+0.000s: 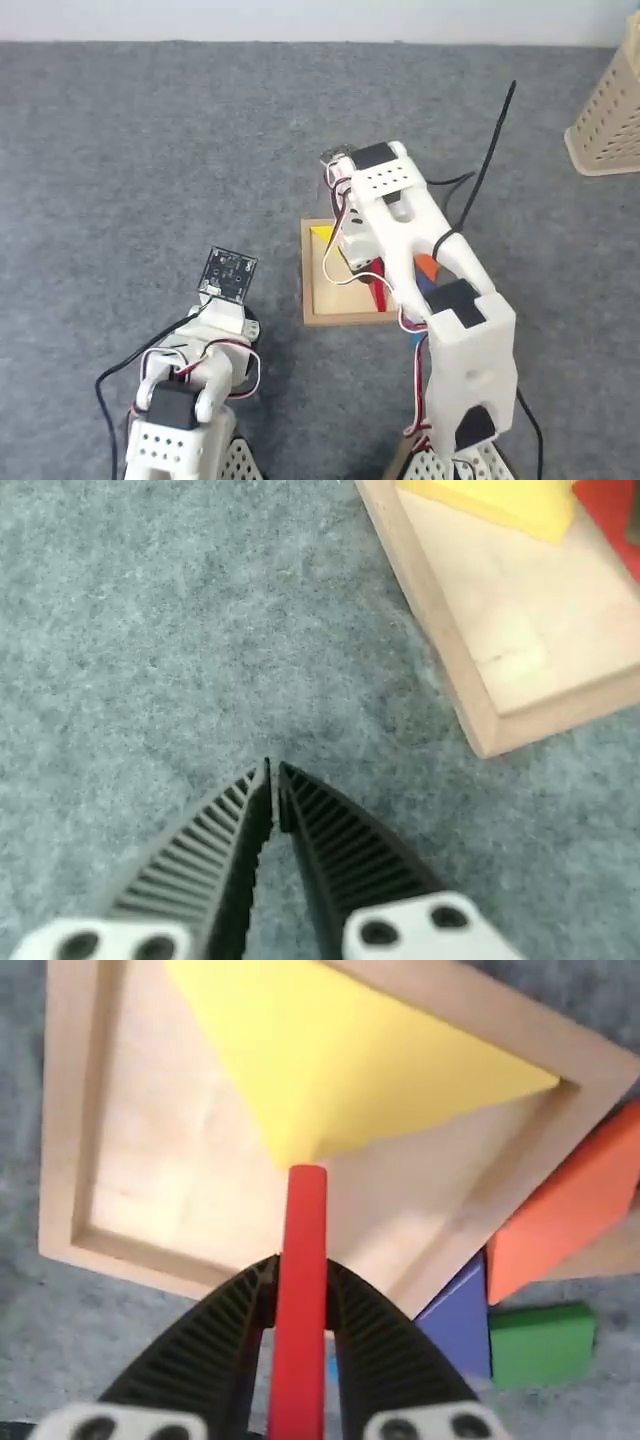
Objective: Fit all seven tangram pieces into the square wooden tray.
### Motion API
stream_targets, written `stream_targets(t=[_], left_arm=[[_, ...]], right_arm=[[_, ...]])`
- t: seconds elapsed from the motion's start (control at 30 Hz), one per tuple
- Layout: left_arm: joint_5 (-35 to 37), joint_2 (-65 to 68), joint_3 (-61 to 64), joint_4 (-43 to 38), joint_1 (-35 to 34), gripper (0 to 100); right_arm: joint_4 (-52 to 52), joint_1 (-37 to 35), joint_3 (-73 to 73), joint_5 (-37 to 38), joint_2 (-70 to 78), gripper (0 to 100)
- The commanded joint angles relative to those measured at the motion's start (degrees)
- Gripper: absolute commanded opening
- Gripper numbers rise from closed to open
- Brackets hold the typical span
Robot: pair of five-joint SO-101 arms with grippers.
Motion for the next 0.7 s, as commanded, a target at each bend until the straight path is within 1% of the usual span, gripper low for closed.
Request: stream_targets(t=[0.0, 0.17, 0.23, 0.33, 0.43, 0.57, 0.67], left_arm=[[0.4, -1.1, -1.0, 0.4, -0.2, 1], [0.4, -1.1, -1.0, 0.4, -0.2, 1], [0.4, -1.1, -1.0, 0.4, -0.2, 1], [0.4, -1.1, -1.0, 0.4, -0.2, 1], [0.4, -1.1, -1.0, 0.4, -0.2, 1], [0.4, -1.1, -1.0, 0.4, -0.2, 1], [0.4, -1.1, -1.0, 0.4, -0.2, 1]], right_arm=[[1.5, 0.1, -2.4, 1.1, -0.2, 0.8], [2.0, 0.1, -1.8, 1.8, -1.5, 0.9], [2.0, 0.1, -1.8, 4.0, -1.7, 1.4], [0.9, 0.1, -1.8, 6.7, -1.8, 8.0], [-1.3, 0.1, -1.9, 8.9, -1.8, 13.1], [-5.5, 0.6, -2.5, 13.0, -1.8, 13.4], [-9.7, 0.7, -2.5, 13.3, -1.5, 13.4]])
